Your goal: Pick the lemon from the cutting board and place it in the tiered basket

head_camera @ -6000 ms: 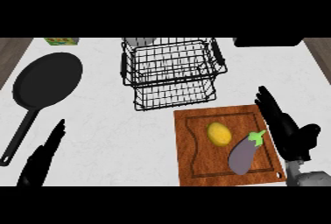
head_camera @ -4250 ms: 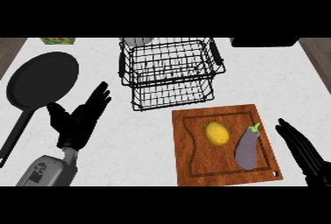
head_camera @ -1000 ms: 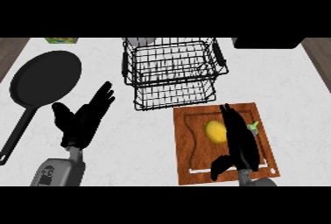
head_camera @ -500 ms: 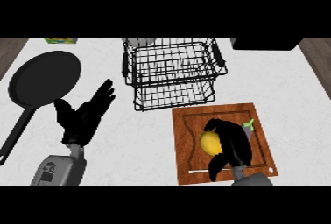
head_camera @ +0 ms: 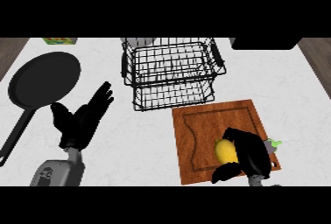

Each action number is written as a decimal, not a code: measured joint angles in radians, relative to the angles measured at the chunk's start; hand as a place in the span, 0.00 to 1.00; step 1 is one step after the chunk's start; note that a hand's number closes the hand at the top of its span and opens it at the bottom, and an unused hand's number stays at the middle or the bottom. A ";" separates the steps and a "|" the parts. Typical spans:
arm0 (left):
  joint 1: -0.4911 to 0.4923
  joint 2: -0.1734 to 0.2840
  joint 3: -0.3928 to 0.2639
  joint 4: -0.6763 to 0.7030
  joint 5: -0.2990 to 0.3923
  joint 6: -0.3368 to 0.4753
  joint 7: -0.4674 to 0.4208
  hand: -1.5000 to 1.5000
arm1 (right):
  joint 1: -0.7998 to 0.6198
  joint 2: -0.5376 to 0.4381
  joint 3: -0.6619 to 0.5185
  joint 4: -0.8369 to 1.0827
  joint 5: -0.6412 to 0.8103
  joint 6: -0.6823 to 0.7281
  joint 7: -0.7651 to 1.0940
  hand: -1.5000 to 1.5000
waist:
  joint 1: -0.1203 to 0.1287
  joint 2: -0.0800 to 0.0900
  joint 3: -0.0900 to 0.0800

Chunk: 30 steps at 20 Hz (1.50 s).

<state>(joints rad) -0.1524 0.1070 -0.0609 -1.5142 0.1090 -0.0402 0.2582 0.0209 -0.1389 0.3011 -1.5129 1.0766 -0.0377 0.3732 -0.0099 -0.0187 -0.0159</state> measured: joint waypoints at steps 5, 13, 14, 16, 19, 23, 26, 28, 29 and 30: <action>-0.019 0.009 0.025 0.016 0.012 -0.012 0.003 0.50 | 0.103 -0.007 0.022 -0.236 0.004 0.122 0.130 1.00 | -0.001 0.011 0.011; 0.000 0.007 0.022 0.010 0.006 -0.018 -0.006 0.50 | 0.169 0.063 0.035 -0.664 -0.062 0.218 0.292 1.00 | -0.005 0.013 0.014; 0.008 0.008 0.024 0.001 0.009 -0.021 -0.004 0.50 | 0.161 0.064 0.033 -0.713 -0.064 0.232 0.308 1.00 | -0.002 0.013 0.014; 0.005 0.006 0.021 0.001 0.005 -0.019 -0.003 0.50 | 0.121 0.077 0.045 -0.810 -0.052 0.274 0.364 1.00 | -0.001 0.013 0.014; 0.010 0.005 0.019 0.001 0.005 -0.026 -0.006 0.50 | 0.024 0.079 0.051 -0.835 -0.044 0.339 0.429 1.00 | 0.003 0.014 0.014; 0.007 -0.002 0.015 0.011 0.001 -0.026 -0.016 0.50 | -0.136 0.090 0.029 -0.846 -0.040 0.424 0.506 1.00 | 0.003 0.014 0.014; 0.006 -0.008 0.006 0.001 -0.012 -0.016 -0.009 0.50 | -0.306 0.111 -0.016 -0.837 -0.038 0.478 0.538 1.00 | 0.010 0.014 0.014; 0.002 -0.005 0.009 -0.002 -0.005 -0.023 0.001 0.50 | -0.418 0.120 -0.055 -0.830 -0.039 0.526 0.551 1.00 | 0.011 0.015 0.014; -0.004 -0.008 0.009 0.003 -0.006 -0.022 0.002 0.50 | -0.476 0.124 -0.077 -0.824 -0.043 0.550 0.558 1.00 | 0.011 0.015 0.014; -0.013 -0.008 0.011 0.007 -0.007 -0.019 0.007 0.50 | -0.536 0.127 -0.095 -0.811 -0.054 0.568 0.571 1.00 | 0.011 0.015 0.014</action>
<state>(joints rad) -0.1651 0.0988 -0.0496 -1.5068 0.1020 -0.0592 0.2651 -0.5147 -0.0124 0.2065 -2.3235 1.0222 0.5305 0.9441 0.0015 -0.0040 -0.0022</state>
